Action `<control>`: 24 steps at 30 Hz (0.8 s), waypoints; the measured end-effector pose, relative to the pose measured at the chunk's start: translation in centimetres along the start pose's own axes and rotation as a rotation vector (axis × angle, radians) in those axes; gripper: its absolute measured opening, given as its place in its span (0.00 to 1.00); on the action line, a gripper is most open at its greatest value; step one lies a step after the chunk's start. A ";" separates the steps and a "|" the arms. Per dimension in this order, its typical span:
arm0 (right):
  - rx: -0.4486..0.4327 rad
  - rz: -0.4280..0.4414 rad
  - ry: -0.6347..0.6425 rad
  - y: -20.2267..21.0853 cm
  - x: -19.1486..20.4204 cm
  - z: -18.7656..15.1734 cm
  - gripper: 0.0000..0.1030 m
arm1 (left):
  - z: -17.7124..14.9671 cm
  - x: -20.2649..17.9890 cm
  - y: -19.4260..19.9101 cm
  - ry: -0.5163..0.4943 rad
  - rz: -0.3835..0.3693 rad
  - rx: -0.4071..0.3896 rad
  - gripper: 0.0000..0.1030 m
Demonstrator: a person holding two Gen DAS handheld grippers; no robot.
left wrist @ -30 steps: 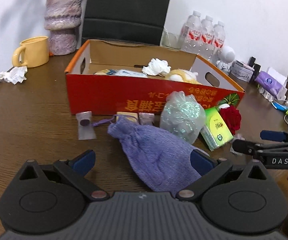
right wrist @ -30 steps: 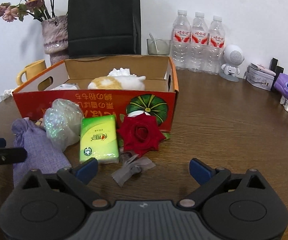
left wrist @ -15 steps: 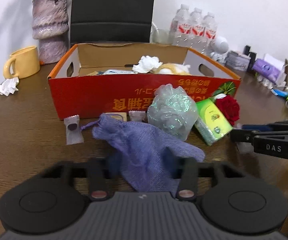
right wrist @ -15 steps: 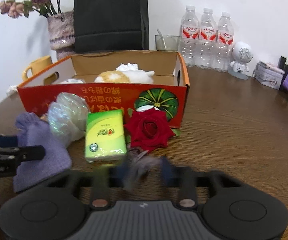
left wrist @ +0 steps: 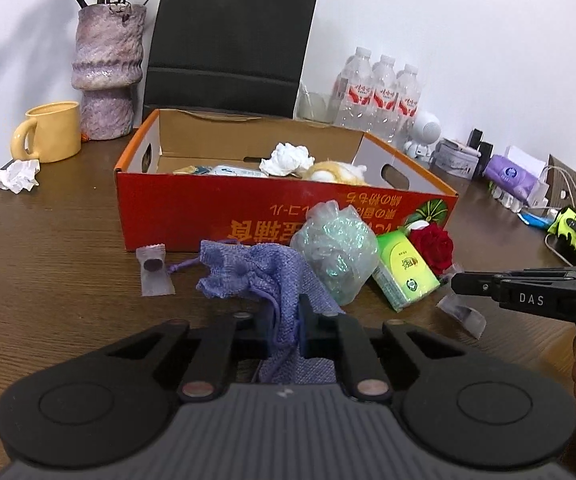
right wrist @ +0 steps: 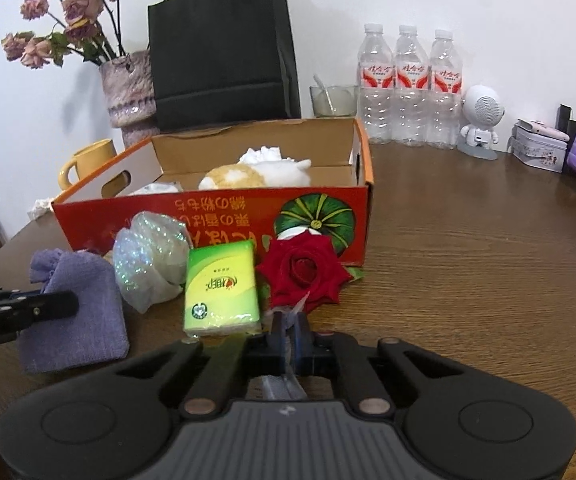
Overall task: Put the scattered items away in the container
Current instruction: 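Return to the table and grasp the purple pouch with the left gripper, then carry the purple pouch into the box with the left gripper while the right carries a small sachet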
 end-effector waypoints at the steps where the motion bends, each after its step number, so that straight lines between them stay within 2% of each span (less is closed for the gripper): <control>1: -0.003 0.000 -0.003 0.1 0.0 0.1 0.03 | 0.0 0.0 0.1 0.002 -0.001 -0.004 0.11; 21: -0.102 0.016 -0.011 3.3 0.5 1.9 0.01 | 1.5 -0.1 3.8 -0.009 -0.010 -0.110 0.10; 22: -0.098 0.016 -0.012 3.2 0.4 1.8 0.04 | 1.5 -0.1 3.8 -0.008 -0.010 -0.109 0.10; 24: -0.064 0.013 -0.014 2.7 0.3 1.6 0.19 | 1.3 0.0 3.8 -0.005 -0.012 -0.101 0.10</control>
Point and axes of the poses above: each gripper's, at about its wrist camera, not at the fingertips, and y roughly against the way its jaws point, x to its left, z to its top, the point moved 4 cm from there along -y, roughly the way its jaws point, and after that the axes turned 4 degrees about -x, right-handed, at the moved point
